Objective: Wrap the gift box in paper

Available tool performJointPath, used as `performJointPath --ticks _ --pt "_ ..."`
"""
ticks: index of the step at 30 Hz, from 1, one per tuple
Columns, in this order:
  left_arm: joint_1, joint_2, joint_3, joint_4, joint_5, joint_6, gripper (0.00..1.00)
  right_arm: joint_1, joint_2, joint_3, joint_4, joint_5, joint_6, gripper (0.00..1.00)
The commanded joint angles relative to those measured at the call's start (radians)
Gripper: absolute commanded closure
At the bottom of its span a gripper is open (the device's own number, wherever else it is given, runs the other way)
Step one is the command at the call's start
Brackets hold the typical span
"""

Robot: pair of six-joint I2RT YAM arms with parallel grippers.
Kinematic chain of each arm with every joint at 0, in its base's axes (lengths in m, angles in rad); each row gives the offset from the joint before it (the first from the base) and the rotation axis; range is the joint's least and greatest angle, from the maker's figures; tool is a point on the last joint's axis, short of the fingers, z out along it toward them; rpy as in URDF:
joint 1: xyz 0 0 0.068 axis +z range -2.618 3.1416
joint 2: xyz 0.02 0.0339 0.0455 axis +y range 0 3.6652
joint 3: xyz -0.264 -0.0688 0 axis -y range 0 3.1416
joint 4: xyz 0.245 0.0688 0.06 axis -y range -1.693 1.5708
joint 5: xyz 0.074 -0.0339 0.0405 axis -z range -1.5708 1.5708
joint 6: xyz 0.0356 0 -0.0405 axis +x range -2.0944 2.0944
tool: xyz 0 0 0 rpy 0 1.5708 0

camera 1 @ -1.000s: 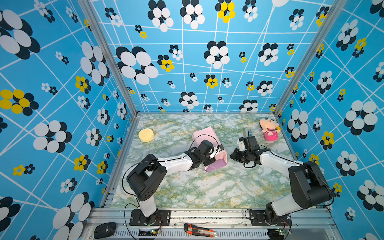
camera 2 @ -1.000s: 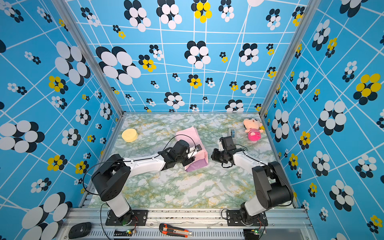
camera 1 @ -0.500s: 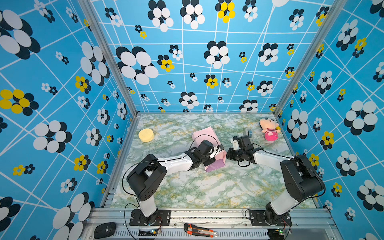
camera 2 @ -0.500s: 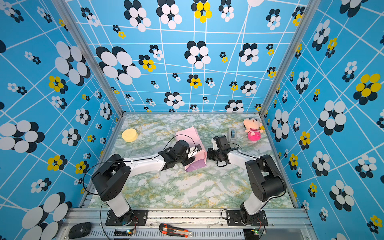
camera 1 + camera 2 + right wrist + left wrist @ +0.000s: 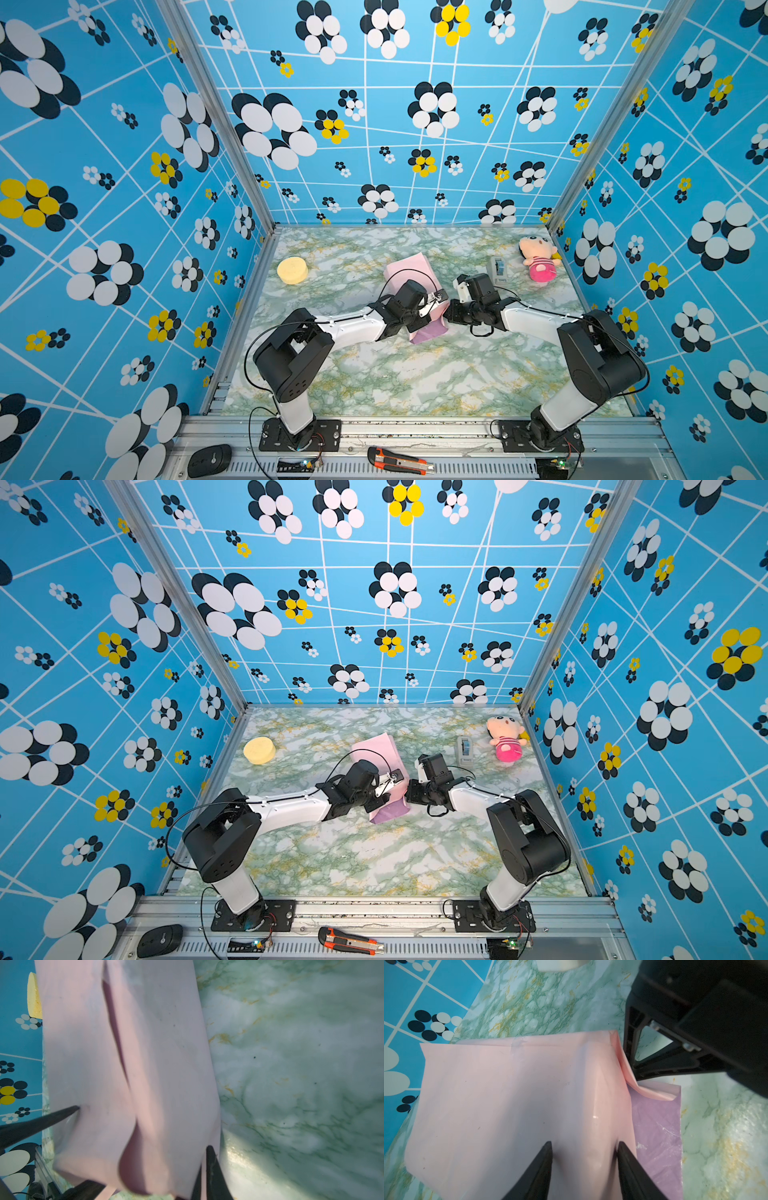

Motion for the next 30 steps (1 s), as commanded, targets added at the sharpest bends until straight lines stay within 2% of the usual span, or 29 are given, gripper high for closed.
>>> performJointPath --ticks 1,12,30 --pt "-0.002 0.034 0.008 -0.056 0.028 -0.016 0.49 0.020 0.014 0.008 0.020 0.011 -0.004 0.91" --pt "-0.003 0.036 0.010 -0.055 0.032 -0.019 0.49 0.053 0.004 -0.062 0.128 0.005 0.053 0.89" --pt "-0.002 0.039 0.014 -0.054 0.040 -0.021 0.49 0.080 0.097 -0.132 0.300 0.043 0.143 0.91"
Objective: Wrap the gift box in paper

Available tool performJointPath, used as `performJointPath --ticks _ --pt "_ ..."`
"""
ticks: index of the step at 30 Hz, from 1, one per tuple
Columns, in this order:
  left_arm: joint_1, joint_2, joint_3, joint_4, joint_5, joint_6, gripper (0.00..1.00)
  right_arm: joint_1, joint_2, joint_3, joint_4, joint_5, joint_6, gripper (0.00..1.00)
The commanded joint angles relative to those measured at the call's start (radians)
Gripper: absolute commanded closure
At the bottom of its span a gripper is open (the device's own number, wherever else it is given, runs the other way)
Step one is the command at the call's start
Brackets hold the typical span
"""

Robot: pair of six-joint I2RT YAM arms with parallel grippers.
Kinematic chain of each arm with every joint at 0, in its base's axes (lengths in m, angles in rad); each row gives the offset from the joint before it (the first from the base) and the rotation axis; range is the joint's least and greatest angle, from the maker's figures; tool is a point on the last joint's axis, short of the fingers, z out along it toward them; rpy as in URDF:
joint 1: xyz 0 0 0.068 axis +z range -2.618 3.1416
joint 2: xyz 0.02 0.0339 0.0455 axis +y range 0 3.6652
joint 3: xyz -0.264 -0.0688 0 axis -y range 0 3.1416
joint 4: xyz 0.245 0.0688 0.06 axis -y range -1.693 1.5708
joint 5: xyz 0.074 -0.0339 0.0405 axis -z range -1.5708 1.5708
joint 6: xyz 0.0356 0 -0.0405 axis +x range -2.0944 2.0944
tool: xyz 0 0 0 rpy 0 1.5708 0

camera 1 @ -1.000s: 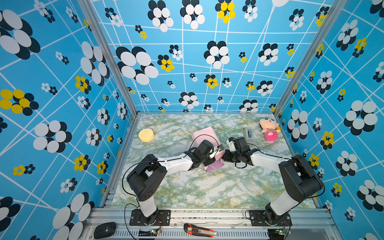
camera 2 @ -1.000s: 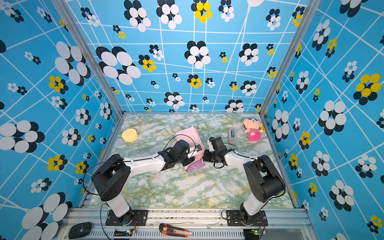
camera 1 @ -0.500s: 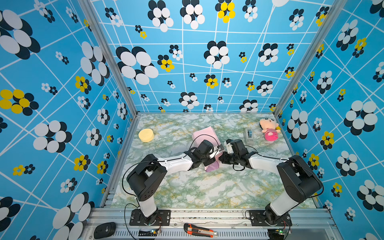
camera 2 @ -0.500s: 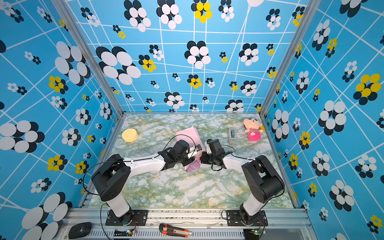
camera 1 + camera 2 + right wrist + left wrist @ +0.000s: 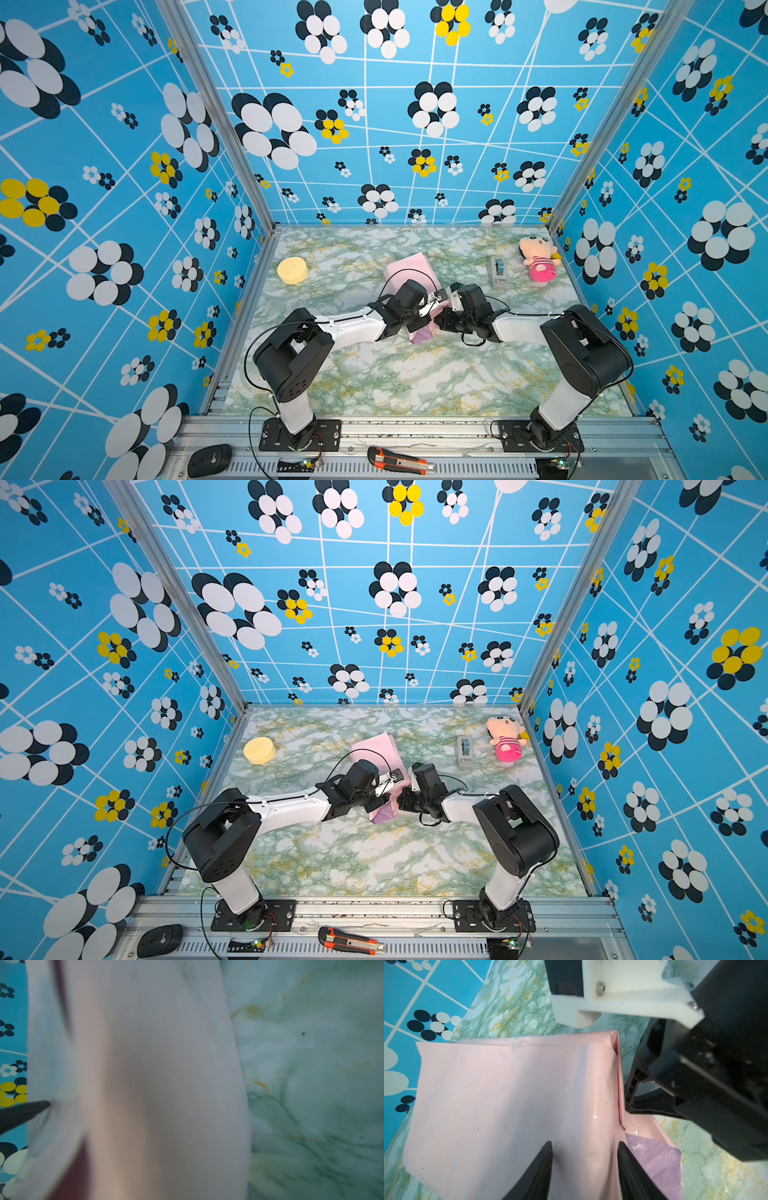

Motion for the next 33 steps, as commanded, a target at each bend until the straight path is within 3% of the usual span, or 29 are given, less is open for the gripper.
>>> performJointPath --ticks 1,9,18,24,33 --pt "-0.002 0.039 0.014 -0.055 0.036 -0.017 0.49 0.009 0.025 -0.034 0.038 0.040 0.039 0.91" --pt "-0.003 0.037 0.015 -0.055 0.038 -0.017 0.49 0.005 -0.024 -0.074 0.089 0.092 0.070 0.88" --pt "-0.002 0.035 0.006 -0.049 0.037 -0.021 0.49 -0.049 -0.039 -0.120 0.214 0.050 0.128 0.83" --pt "-0.001 0.034 0.004 -0.047 0.037 -0.020 0.49 -0.052 0.016 -0.115 0.294 0.005 0.174 0.88" --pt "-0.002 0.037 0.006 -0.046 0.040 -0.025 0.49 -0.019 0.023 -0.137 0.220 0.020 0.152 0.92"
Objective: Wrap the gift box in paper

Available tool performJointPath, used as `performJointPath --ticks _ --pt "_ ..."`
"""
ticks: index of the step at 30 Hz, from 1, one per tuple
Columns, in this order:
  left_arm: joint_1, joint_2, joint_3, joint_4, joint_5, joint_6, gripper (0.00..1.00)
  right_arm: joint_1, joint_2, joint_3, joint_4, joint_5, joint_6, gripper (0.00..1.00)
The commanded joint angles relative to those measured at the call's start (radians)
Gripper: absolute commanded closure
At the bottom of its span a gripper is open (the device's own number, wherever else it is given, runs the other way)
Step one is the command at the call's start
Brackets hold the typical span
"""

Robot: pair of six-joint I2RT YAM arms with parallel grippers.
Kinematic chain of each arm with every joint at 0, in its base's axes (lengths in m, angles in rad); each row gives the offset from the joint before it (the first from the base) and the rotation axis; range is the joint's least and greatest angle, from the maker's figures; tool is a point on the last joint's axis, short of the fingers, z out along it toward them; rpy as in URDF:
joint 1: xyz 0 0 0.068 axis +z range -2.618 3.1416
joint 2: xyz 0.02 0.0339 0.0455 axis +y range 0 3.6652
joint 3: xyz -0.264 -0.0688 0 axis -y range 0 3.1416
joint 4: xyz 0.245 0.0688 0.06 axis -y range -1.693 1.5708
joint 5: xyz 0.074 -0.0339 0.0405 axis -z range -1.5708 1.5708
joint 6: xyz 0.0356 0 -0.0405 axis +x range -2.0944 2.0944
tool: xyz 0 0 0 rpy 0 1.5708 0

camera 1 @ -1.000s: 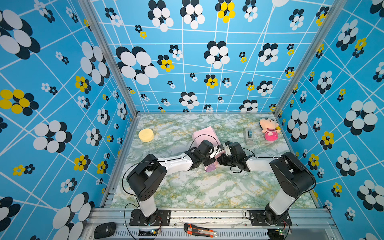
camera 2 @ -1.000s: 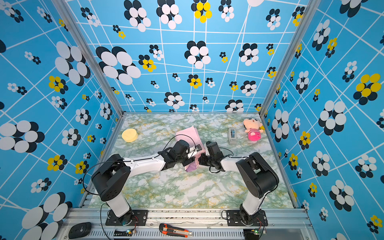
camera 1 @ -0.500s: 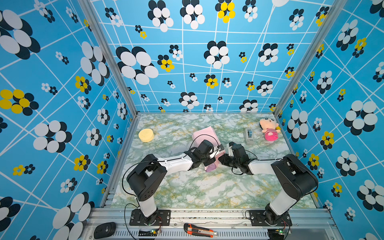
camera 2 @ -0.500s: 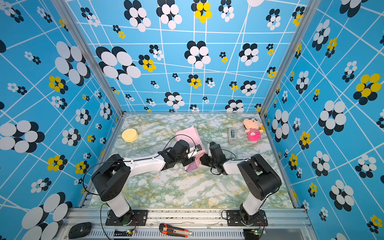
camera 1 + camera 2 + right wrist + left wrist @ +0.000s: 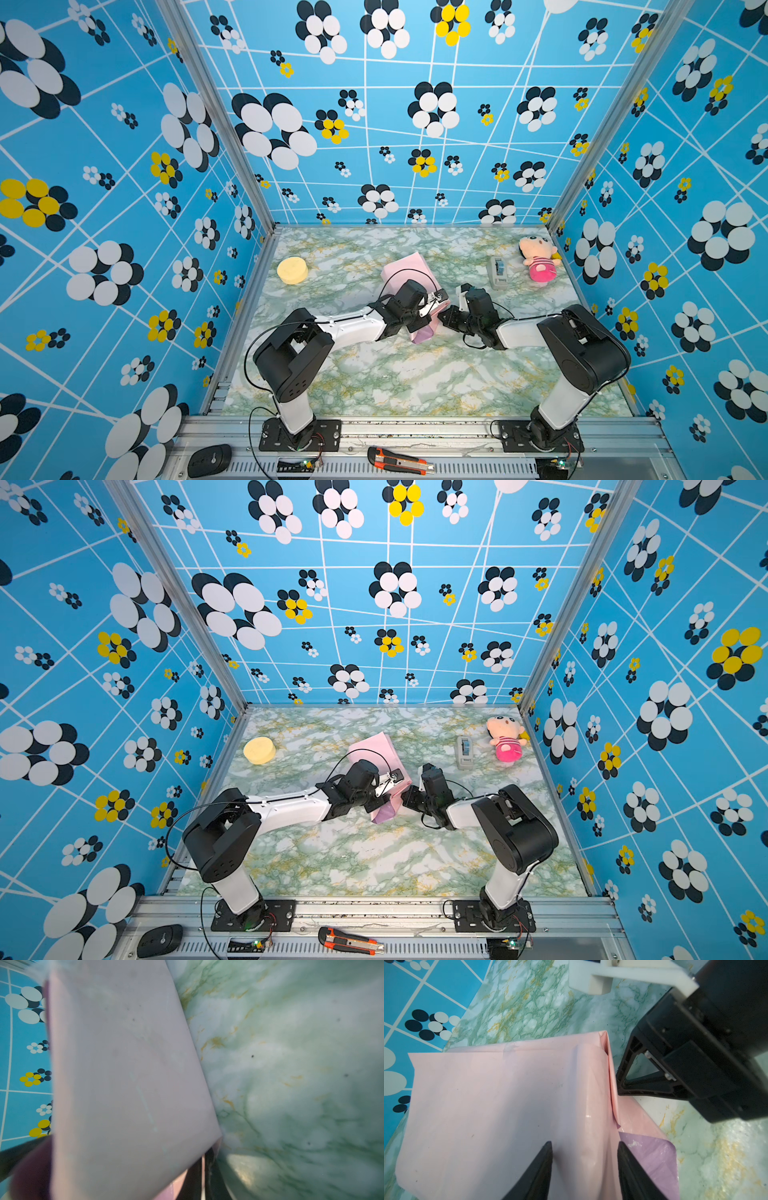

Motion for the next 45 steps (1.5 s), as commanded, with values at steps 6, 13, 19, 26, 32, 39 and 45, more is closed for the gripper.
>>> performJointPath --ticks 6,13,19,26,32,39,45 --pt "-0.001 0.039 0.006 -0.043 0.034 -0.021 0.49 0.034 0.004 -0.055 -0.078 -0.013 -0.004 0.93" --pt "-0.002 0.037 0.002 -0.043 0.032 -0.024 0.49 0.043 0.009 -0.072 -0.123 -0.084 0.010 0.97" --pt "-0.001 0.037 0.001 -0.040 0.030 -0.028 0.49 0.048 -0.001 -0.102 -0.142 -0.145 0.020 0.98" --pt "-0.001 0.039 0.001 -0.037 0.030 -0.030 0.49 0.062 -0.018 -0.123 -0.189 -0.171 0.020 0.99" --pt "-0.002 0.039 0.000 -0.037 0.030 -0.031 0.49 0.063 -0.123 -0.141 -0.243 -0.186 0.012 0.99" --pt "-0.002 0.039 0.002 -0.040 0.032 -0.027 0.49 -0.035 -0.328 -0.106 -0.358 -0.203 -0.042 0.98" --pt "-0.001 0.037 0.007 -0.038 0.031 -0.027 0.49 -0.128 -0.257 -0.054 -0.314 -0.216 -0.044 1.00"
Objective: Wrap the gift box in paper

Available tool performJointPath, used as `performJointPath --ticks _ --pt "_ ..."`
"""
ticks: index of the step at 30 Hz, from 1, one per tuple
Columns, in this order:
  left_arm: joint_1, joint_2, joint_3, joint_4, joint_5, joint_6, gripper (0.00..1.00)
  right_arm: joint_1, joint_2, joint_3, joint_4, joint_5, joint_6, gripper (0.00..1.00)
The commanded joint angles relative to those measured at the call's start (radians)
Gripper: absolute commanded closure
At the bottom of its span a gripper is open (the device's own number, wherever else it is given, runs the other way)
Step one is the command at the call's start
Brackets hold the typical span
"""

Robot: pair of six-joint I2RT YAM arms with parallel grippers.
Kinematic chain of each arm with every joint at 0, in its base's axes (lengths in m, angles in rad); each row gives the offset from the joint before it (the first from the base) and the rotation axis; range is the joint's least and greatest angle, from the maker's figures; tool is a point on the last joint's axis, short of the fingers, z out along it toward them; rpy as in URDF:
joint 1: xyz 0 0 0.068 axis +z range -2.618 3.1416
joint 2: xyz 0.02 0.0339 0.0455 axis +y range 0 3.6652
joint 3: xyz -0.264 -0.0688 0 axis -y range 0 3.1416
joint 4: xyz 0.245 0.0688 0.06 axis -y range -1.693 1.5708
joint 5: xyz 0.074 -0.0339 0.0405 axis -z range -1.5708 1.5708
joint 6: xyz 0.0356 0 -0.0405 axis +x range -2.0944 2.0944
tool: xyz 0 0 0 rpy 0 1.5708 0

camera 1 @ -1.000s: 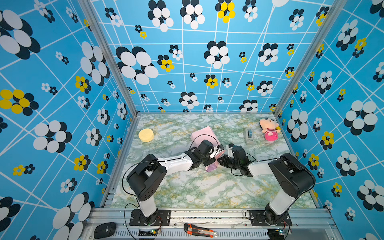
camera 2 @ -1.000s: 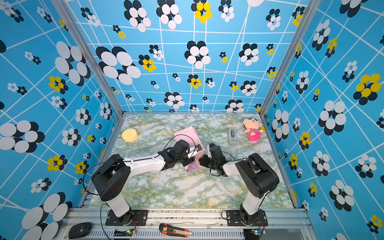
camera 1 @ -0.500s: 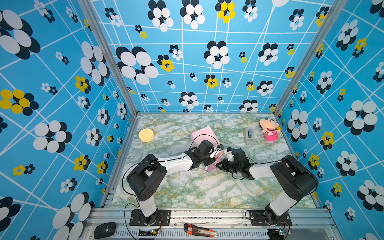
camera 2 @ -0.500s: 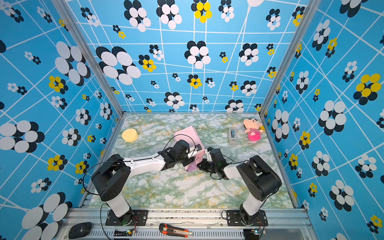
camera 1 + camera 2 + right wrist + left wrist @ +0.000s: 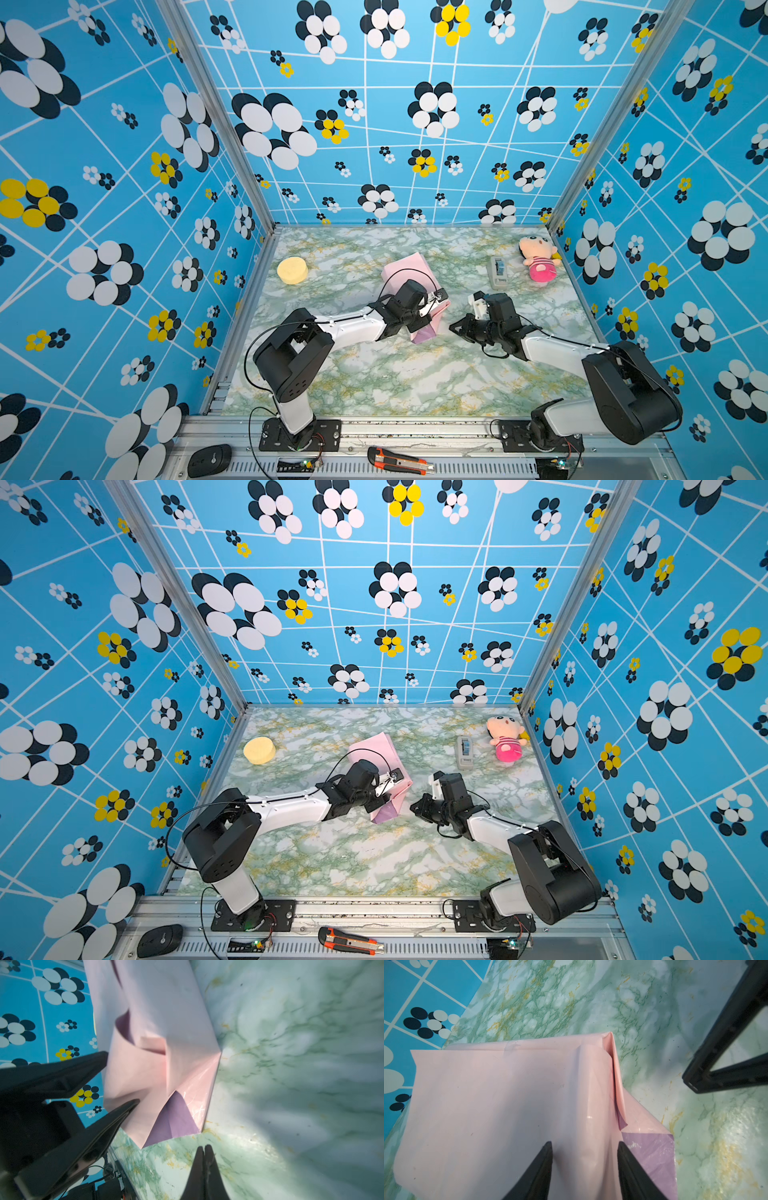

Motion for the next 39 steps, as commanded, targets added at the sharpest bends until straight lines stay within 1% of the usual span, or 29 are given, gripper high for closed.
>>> performJointPath --ticks 1,5,9,15,20,29,35,39 --pt "-0.001 0.036 0.006 -0.041 0.028 -0.010 0.49 -0.019 0.054 0.053 -0.007 -0.014 -0.010 1.00" --pt "-0.002 0.037 0.007 -0.044 0.029 -0.009 0.49 -0.049 0.120 0.091 0.057 0.035 0.013 1.00" --pt "-0.001 0.039 0.010 -0.044 0.031 -0.006 0.49 -0.061 0.171 0.169 -0.001 0.113 -0.029 1.00" --pt "0.001 0.047 0.015 -0.043 0.033 -0.004 0.49 -0.060 0.230 0.240 -0.003 0.140 -0.046 1.00" --pt "0.000 0.055 0.022 -0.044 0.037 -0.009 0.49 -0.048 0.234 0.279 -0.020 0.161 -0.041 1.00" --pt "0.001 0.060 0.022 -0.047 0.035 -0.009 0.49 0.018 0.215 0.283 -0.035 0.175 -0.029 1.00" --pt "0.000 0.059 0.021 -0.047 0.035 -0.010 0.49 0.063 0.184 0.281 -0.100 0.244 -0.018 1.00" --pt "0.001 0.055 0.018 -0.047 0.036 -0.012 0.49 0.080 0.172 0.265 -0.092 0.260 -0.003 1.00"
